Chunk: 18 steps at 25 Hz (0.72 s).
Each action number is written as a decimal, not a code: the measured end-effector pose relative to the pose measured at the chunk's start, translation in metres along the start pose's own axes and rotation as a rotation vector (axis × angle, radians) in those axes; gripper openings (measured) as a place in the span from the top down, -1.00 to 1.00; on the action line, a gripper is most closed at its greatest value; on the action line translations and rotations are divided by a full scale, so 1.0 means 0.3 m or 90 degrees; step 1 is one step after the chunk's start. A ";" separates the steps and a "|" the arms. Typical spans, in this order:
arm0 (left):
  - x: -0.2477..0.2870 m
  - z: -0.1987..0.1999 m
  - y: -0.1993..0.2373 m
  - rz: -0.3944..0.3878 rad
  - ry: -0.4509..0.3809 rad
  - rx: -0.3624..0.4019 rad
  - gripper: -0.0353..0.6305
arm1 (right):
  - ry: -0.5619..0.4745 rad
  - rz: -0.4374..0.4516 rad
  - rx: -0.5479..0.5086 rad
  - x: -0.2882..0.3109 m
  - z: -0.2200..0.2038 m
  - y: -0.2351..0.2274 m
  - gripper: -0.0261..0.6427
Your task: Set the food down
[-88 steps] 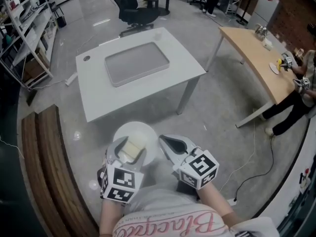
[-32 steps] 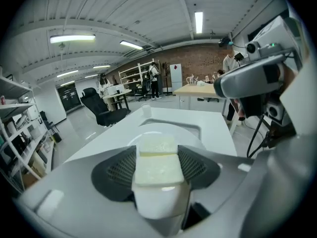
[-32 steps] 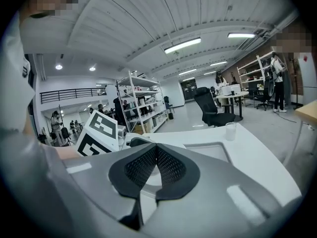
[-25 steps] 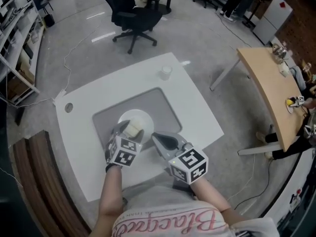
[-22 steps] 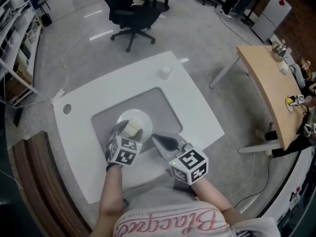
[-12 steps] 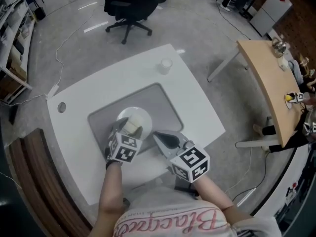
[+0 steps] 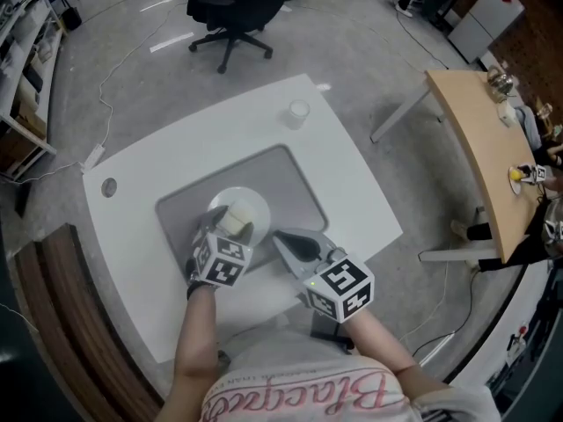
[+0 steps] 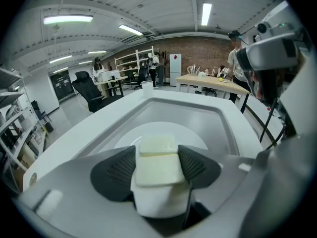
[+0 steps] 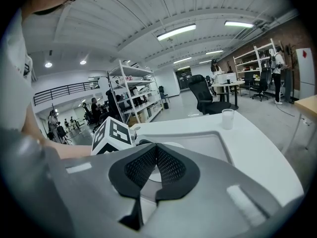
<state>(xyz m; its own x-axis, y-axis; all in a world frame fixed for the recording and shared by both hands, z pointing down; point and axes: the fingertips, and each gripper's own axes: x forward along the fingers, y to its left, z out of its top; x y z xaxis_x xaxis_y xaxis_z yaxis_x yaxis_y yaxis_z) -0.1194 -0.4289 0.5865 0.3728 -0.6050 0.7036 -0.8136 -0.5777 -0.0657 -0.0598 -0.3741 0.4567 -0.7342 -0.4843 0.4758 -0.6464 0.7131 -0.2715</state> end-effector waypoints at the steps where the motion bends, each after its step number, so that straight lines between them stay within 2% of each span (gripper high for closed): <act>1: 0.001 0.001 0.002 0.001 -0.001 0.000 0.06 | -0.002 0.000 0.001 -0.002 0.001 -0.002 0.92; 2: 0.000 0.002 0.004 0.002 -0.003 -0.004 -0.12 | -0.003 0.000 0.003 -0.004 0.001 -0.003 0.92; 3: -0.003 0.004 0.008 0.003 -0.005 -0.009 -0.20 | -0.004 0.000 0.003 -0.006 0.001 -0.004 0.92; 7: -0.037 0.009 0.033 0.022 -0.008 -0.022 -0.22 | -0.002 -0.006 -0.001 -0.013 0.003 -0.005 0.92; 14: -0.188 0.084 0.040 0.072 -0.066 -0.078 0.26 | -0.018 0.001 -0.016 -0.054 0.006 0.024 0.92; 18: -0.274 0.105 0.017 0.096 -0.094 -0.084 0.68 | -0.033 0.005 -0.031 -0.083 0.010 0.055 0.92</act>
<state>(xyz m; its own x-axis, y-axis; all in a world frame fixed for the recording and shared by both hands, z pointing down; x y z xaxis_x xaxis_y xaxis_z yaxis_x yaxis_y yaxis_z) -0.1400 -0.3993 0.5059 0.2958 -0.7585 0.5807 -0.9125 -0.4041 -0.0630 -0.0526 -0.3518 0.4379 -0.7494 -0.5038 0.4296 -0.6310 0.7399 -0.2331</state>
